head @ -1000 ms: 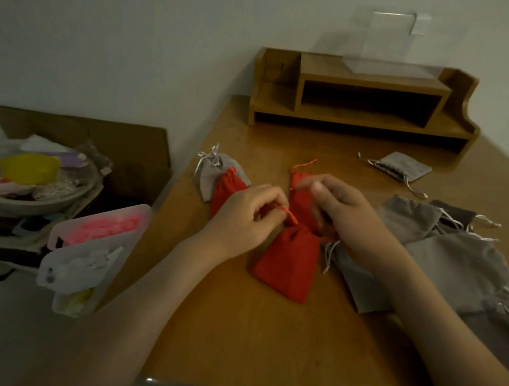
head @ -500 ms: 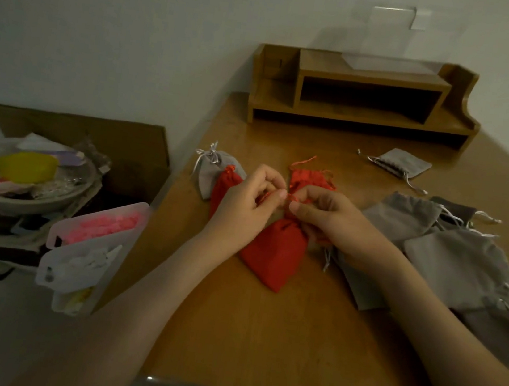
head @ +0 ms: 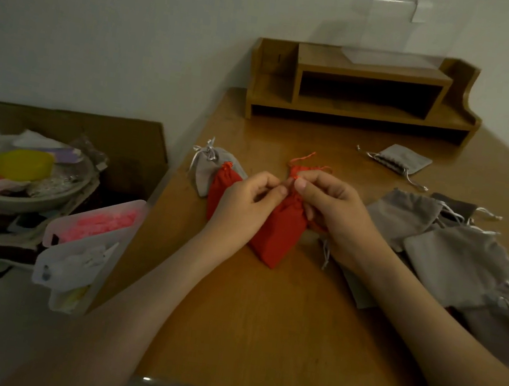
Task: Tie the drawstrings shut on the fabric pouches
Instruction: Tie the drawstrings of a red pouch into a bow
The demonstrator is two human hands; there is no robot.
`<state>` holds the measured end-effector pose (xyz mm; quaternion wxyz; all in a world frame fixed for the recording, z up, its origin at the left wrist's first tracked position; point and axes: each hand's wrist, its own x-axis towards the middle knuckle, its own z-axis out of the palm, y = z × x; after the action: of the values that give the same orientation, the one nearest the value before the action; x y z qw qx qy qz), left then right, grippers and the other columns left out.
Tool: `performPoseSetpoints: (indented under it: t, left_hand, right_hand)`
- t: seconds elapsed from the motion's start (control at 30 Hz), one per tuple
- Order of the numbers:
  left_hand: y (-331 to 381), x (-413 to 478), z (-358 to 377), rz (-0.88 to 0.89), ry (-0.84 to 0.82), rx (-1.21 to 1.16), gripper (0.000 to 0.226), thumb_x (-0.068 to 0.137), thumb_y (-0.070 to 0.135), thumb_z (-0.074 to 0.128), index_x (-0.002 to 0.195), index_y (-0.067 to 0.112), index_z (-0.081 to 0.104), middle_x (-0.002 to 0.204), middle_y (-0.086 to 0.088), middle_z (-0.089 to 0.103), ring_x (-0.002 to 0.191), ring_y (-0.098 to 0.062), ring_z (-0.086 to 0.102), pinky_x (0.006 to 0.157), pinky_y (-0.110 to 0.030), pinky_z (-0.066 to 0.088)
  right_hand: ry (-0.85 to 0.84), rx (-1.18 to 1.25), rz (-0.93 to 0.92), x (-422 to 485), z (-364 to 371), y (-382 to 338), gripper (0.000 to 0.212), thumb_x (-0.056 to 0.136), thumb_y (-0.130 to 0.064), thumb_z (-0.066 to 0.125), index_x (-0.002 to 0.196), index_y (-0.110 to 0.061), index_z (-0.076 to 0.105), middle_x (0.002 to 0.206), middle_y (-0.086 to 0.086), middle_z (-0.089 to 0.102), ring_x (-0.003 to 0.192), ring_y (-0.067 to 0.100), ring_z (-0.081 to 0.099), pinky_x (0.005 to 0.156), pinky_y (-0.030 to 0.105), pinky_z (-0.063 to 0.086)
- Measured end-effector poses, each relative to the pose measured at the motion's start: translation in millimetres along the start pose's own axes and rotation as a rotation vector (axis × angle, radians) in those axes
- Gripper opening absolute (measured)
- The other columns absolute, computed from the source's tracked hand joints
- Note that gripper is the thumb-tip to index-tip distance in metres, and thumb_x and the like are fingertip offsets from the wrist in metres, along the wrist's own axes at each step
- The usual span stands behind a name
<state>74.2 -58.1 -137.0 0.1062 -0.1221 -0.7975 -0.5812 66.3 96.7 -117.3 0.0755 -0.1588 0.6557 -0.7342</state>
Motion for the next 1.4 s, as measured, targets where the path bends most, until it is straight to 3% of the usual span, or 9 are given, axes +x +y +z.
performPoseSetpoints:
  t: [0.17,0.33,0.57,0.73,0.87,0.97,1.13,1.3,1.4]
  left_hand:
    - [2,-2,0,-0.037,-0.034,-0.098,0.015,0.092,0.029,0.053,0.084,0.024,0.064,0.080,-0.008,0.064,0.075,-0.015,0.058,0.071,-0.037,0.044]
    - [4,-2,1,-0.089,-0.059,-0.166,0.010,0.082,0.042,0.061,0.081,0.033,0.064,0.082,0.007,0.067,0.083,-0.009,0.063,0.075,-0.028,0.047]
    - [-1,-1,-1,-0.162,-0.069,-0.128,0.015,0.088,0.027,0.065,0.085,0.012,0.065,0.083,-0.014,0.069,0.077,-0.019,0.062,0.074,-0.041,0.046]
    - [-2,-1,1,-0.161,-0.087,-0.057,0.007,0.089,0.024,0.064,0.085,0.024,0.069,0.085,-0.011,0.072,0.083,-0.028,0.067,0.079,-0.052,0.050]
    - [0,-2,2,-0.271,-0.186,-0.134,0.014,0.094,0.016,0.058,0.101,0.018,0.070,0.097,-0.009,0.073,0.088,-0.017,0.067,0.084,-0.034,0.050]
    - [3,-3,1,-0.313,-0.217,-0.123,0.016,0.095,0.015,0.056,0.091,0.013,0.072,0.087,-0.012,0.067,0.081,-0.020,0.058,0.076,-0.036,0.043]
    - [5,-3,0,-0.260,-0.166,-0.130,0.020,0.096,0.015,0.054,0.087,0.020,0.071,0.090,-0.020,0.069,0.080,-0.020,0.059,0.073,-0.035,0.043]
    - [3,-2,0,-0.251,-0.194,-0.046,0.022,0.095,0.019,0.055,0.084,0.006,0.070,0.072,-0.003,0.058,0.070,-0.012,0.052,0.068,-0.031,0.038]
    - [5,-3,0,-0.235,-0.240,-0.024,0.027,0.095,0.021,0.057,0.071,0.024,0.071,0.067,0.004,0.056,0.067,-0.009,0.051,0.068,-0.030,0.037]
  right_hand:
    - [0.017,-0.089,-0.023,0,2,1,0.013,0.094,-0.015,0.054,0.100,-0.011,0.066,0.048,-0.005,0.042,0.043,0.005,0.033,0.042,0.017,0.024]
    - [0.018,-0.152,-0.105,-1,5,1,0.015,0.097,-0.011,0.049,0.099,-0.013,0.064,0.048,-0.012,0.041,0.046,0.003,0.033,0.043,0.016,0.027]
    - [-0.012,-0.298,-0.135,-1,3,5,0.019,0.099,-0.010,0.046,0.099,-0.006,0.064,0.053,-0.005,0.044,0.046,0.003,0.038,0.046,0.015,0.031]
    - [0.027,-0.357,-0.100,1,-2,8,0.010,0.093,-0.013,0.058,0.087,-0.007,0.063,0.052,-0.006,0.052,0.049,0.004,0.045,0.050,0.017,0.037]
    - [0.116,-0.637,-0.190,1,-2,11,0.009,0.089,-0.016,0.065,0.085,-0.011,0.060,0.066,0.002,0.065,0.057,0.014,0.059,0.052,0.032,0.048]
    - [0.124,-0.841,-0.327,0,-2,10,0.009,0.088,-0.018,0.066,0.086,-0.015,0.059,0.075,-0.001,0.069,0.070,0.013,0.065,0.064,0.038,0.052]
    - [0.104,-0.983,-0.364,1,-9,8,0.021,0.091,-0.030,0.062,0.108,-0.019,0.059,0.069,-0.015,0.052,0.068,0.010,0.053,0.061,0.032,0.043]
    - [0.028,-1.111,-0.455,1,-11,7,0.022,0.095,-0.021,0.055,0.115,-0.024,0.065,0.088,-0.005,0.068,0.078,0.012,0.061,0.057,0.023,0.034]
    - [0.037,-1.073,-0.397,2,-11,7,0.010,0.094,-0.020,0.057,0.099,-0.018,0.065,0.082,-0.004,0.064,0.075,0.019,0.061,0.059,0.029,0.037]
